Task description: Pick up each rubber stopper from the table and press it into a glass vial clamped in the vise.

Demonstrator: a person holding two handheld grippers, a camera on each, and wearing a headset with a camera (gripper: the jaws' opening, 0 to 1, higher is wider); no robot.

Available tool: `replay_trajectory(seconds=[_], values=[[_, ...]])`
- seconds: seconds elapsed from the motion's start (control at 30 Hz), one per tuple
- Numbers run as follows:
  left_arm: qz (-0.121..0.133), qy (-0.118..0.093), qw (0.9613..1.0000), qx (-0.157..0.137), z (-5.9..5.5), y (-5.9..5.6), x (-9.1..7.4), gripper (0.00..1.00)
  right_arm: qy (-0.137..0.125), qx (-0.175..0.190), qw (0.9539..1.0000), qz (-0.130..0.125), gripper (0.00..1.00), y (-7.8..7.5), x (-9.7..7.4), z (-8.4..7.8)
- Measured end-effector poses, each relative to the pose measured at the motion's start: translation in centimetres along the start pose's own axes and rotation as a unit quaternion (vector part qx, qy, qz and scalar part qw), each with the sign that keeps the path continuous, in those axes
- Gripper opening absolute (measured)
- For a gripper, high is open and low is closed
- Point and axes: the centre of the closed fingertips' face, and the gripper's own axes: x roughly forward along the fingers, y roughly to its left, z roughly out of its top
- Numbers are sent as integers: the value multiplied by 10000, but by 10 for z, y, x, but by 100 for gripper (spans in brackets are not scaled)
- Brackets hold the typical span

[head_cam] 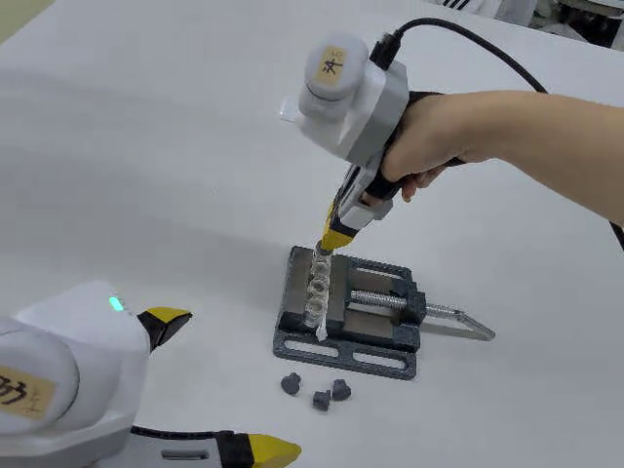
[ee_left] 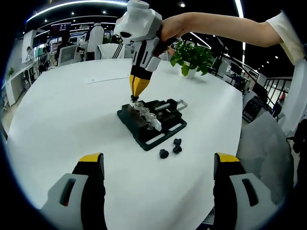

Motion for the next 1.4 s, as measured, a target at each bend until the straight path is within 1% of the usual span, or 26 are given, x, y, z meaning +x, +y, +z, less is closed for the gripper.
replay_trajectory(seconds=[0.1,0.17,0.27,0.43,0.5,0.77,0.8,0.83,0.87,0.9,0.97,1.03,1.1,1.13,1.17,1.23,1.33,1.4], values=[[-1,-18,10000,14,1,0,0,94,-190,-68,9998,-53,0,1,-1,-1],[-13,2,10000,34,-1,-1,0,94,-306,6,9995,-59,0,2,-1,-2],[-14,7,10000,36,-2,-2,-1,94,-398,-2,9992,-82,0,5,-1,-2],[-3,8,10000,28,-4,-2,-2,94,-478,-35,9988,-137,0,5,-1,-2],[5,9,10000,34,-4,-2,-3,94,-499,9,9986,-156,0,4,0,-1],[20,-30,10000,45,-4,-2,-5,94,-667,29,9975,-234,0,4,0,-1],[18,-31,10000,47,-3,-2,-5,94,-708,57,9973,-203,0,4,-1,-1],[20,-35,10000,52,-3,-2,-5,94,-845,262,9959,-198,0,5,0,1],[22,-40,10000,55,-3,-2,-6,94,-960,355,9946,-143,1,5,0,1],[21,-44,10000,58,-3,-2,-6,94,-993,292,9945,-134,2,3,-1,1],[23,-39,10000,63,-3,-2,-7,94,-1071,240,9938,-157,7,11,-2,-3],[28,-39,10000,67,-4,-1,-7,94,-1125,212,9928,-344,16,11,-5,-8],[32,-48,10000,66,-3,-1,-8,94,-1253,220,9910,-408,24,11,-8,-10],[35,-48,10000,68,-3,-1,-8,94,-1327,202,9901,-415,29,12,-9,-10],[38,-53,10000,66,-3,-1,-9,94,-1410,183,9888,-445,32,15,-11,-11],[38,-62,10000,60,-3,-1,-9,94,-1473,214,9877,-479,38,18,-12,-14],[41,-73,9999,69,-3,0,-10,94,-1661,187,9845,-524,50,29,-16,-18],[40,-79,9999,83,-2,0,-10,94,-1726,220,9835,-493,57,37,-17,-22]])
